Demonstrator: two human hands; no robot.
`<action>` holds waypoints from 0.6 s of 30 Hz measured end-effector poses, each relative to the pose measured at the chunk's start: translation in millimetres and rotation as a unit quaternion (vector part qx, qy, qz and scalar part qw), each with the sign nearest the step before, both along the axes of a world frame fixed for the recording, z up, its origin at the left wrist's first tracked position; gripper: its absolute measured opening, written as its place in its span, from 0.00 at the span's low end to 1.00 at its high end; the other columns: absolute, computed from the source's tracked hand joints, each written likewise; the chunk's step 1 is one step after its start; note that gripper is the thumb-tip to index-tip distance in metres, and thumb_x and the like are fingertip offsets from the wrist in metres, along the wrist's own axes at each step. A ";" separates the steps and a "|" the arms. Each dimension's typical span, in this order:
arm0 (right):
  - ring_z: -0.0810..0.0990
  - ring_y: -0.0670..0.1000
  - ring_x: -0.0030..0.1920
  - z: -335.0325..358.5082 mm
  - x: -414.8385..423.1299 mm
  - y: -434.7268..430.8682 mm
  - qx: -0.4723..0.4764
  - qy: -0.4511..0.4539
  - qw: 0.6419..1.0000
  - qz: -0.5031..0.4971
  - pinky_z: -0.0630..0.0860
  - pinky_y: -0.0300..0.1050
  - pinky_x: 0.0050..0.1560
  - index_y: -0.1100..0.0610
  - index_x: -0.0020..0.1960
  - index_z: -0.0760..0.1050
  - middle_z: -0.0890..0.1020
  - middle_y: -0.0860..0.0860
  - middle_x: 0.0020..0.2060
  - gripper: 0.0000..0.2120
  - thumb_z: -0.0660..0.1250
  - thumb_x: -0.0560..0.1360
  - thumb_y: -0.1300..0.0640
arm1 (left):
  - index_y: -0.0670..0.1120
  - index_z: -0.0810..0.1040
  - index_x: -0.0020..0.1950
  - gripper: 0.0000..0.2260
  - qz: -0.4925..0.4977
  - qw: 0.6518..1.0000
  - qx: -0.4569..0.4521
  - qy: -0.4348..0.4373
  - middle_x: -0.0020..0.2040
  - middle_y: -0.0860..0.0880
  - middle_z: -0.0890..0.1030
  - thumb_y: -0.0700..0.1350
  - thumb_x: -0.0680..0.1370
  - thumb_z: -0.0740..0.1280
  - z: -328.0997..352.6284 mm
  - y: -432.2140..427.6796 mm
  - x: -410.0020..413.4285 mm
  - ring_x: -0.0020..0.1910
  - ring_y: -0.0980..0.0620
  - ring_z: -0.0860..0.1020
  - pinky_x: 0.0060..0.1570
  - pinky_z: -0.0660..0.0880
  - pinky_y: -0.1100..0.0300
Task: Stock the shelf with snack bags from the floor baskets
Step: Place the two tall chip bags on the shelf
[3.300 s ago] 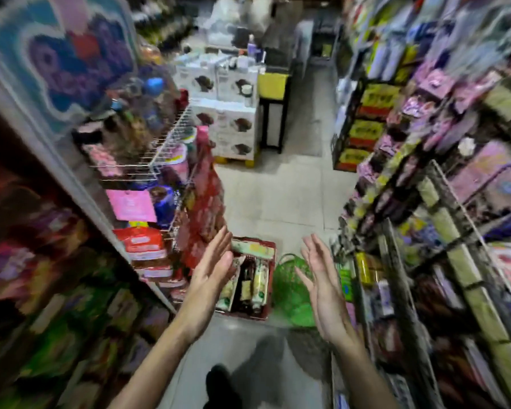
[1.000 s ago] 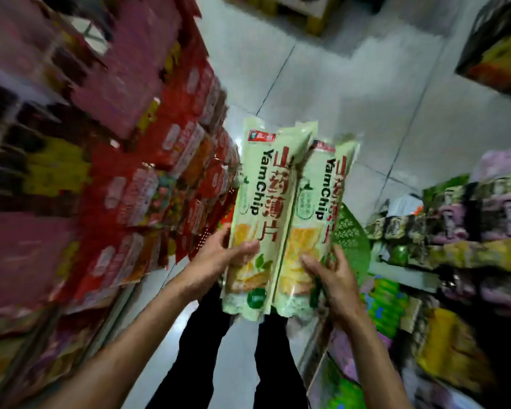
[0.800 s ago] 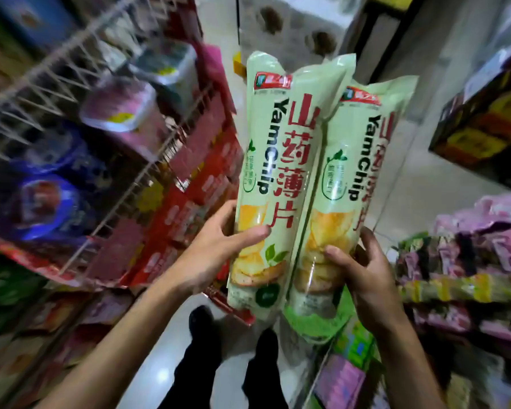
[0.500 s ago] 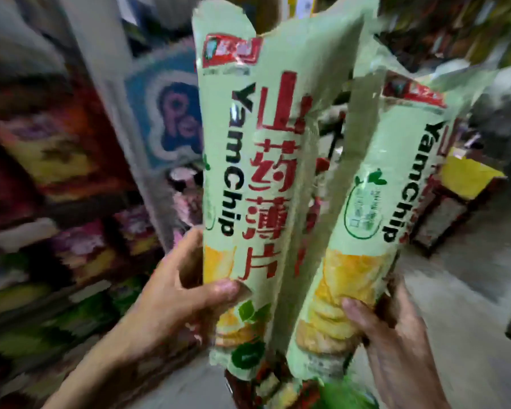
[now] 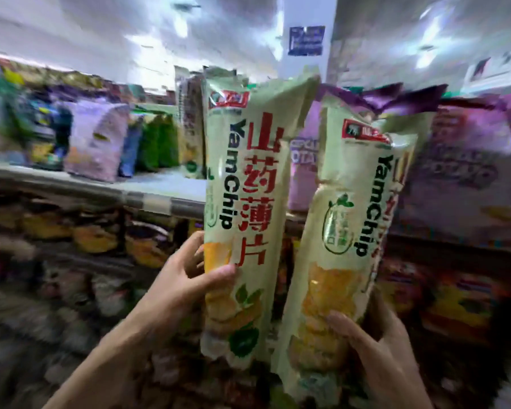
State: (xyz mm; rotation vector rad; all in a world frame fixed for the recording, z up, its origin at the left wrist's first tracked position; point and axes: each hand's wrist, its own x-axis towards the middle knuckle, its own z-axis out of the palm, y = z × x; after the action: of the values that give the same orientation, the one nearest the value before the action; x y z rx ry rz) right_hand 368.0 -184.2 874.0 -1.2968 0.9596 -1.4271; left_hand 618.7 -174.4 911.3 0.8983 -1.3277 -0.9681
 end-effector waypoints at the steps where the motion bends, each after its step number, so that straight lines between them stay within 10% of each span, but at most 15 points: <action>1: 0.86 0.49 0.49 5.9 34.1 -14.3 -0.002 -0.006 1.000 0.018 0.83 0.42 0.43 0.45 0.59 0.77 0.87 0.47 0.50 0.53 0.82 0.35 0.35 | 0.57 0.80 0.58 0.34 0.016 1.000 -0.004 -0.001 0.57 0.49 0.85 0.63 0.54 0.82 6.1 -6.9 30.8 0.56 0.49 0.83 0.50 0.81 0.57; 6: 0.87 0.50 0.48 46.4 146.8 -78.9 -0.041 -0.036 0.995 0.087 0.83 0.44 0.41 0.45 0.59 0.77 0.87 0.48 0.49 0.31 0.82 0.58 0.50 | 0.49 0.76 0.64 0.36 0.066 0.997 -0.028 0.002 0.58 0.46 0.84 0.59 0.60 0.80 43.2 -71.8 139.6 0.56 0.46 0.83 0.48 0.81 0.55; 18: 0.85 0.53 0.50 129.9 285.7 -326.4 -0.135 0.021 0.987 0.084 0.83 0.52 0.50 0.52 0.59 0.72 0.85 0.53 0.50 0.19 0.75 0.72 0.57 | 0.47 0.73 0.67 0.19 0.053 0.998 -0.015 -0.038 0.56 0.47 0.83 0.46 0.77 0.69 126.7 -307.7 265.4 0.55 0.45 0.81 0.55 0.78 0.49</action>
State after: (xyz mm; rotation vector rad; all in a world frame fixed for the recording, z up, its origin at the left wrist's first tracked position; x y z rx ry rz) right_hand 653.7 -510.6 1004.0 -1.5735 0.6816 -1.4357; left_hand 884.0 -482.1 1038.1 0.9799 -1.3416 -0.8369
